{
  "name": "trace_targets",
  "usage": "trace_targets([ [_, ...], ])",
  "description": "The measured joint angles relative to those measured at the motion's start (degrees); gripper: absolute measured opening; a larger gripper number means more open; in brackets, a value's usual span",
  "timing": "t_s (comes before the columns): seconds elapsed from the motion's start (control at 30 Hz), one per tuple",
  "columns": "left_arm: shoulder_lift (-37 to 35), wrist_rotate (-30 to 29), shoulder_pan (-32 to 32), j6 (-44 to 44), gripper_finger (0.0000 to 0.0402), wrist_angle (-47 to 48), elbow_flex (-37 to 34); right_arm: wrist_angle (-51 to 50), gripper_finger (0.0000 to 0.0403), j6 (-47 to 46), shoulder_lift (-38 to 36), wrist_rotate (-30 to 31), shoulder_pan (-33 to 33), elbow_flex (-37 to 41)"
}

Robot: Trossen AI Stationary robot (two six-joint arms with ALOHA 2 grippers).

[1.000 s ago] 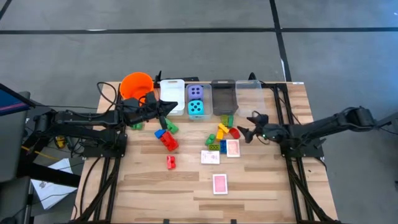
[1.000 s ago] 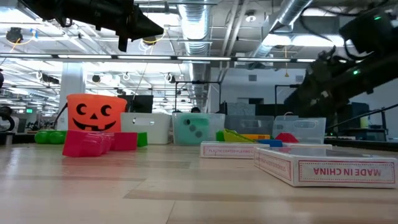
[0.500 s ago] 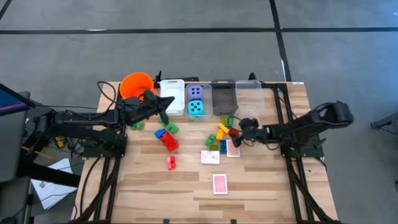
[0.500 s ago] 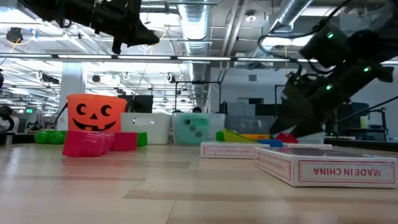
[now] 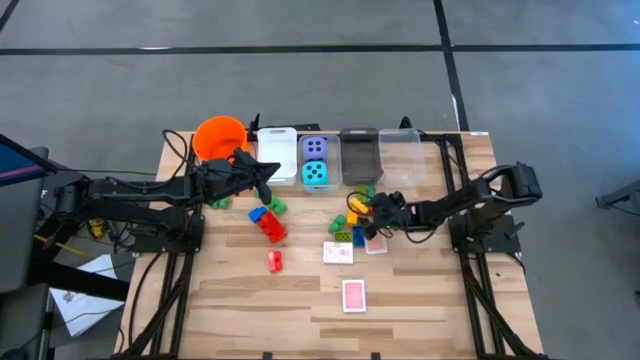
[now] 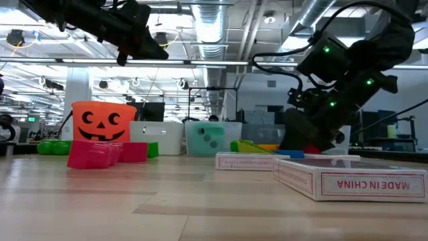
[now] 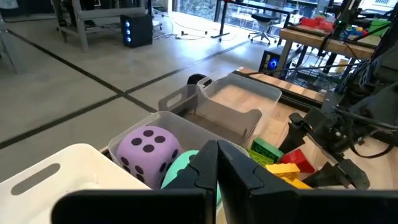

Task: Pick & Place Toys
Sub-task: Put the small red game piece into the right transparent bin

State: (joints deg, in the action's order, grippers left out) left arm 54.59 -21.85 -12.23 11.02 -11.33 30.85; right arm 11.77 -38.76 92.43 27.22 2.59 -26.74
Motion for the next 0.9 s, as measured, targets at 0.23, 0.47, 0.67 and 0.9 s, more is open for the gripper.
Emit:
trace_targets([
  [0.23,0.00,0.02,0.00,0.38,0.0000,-0.05,0.00,-3.21,0.0344,-0.31,-2.46,-1.70,0.24,0.15],
  [0.47,0.00,0.04,0.00,0.38,0.0000,-0.07,0.00,-4.55,0.0264,-1.50,-2.50,-0.85,0.24,0.17],
  [0.67,-0.01,0.04,0.00,0.38,0.0000,-0.06,0.00,-6.09,0.0168,-2.10,-2.50,0.92,0.24,0.17],
  [0.9,-0.02,0.04,0.00,0.38,0.0000,-0.05,0.00,-11.50,0.0134,-1.78,-6.51,0.79,0.55,0.47],
])
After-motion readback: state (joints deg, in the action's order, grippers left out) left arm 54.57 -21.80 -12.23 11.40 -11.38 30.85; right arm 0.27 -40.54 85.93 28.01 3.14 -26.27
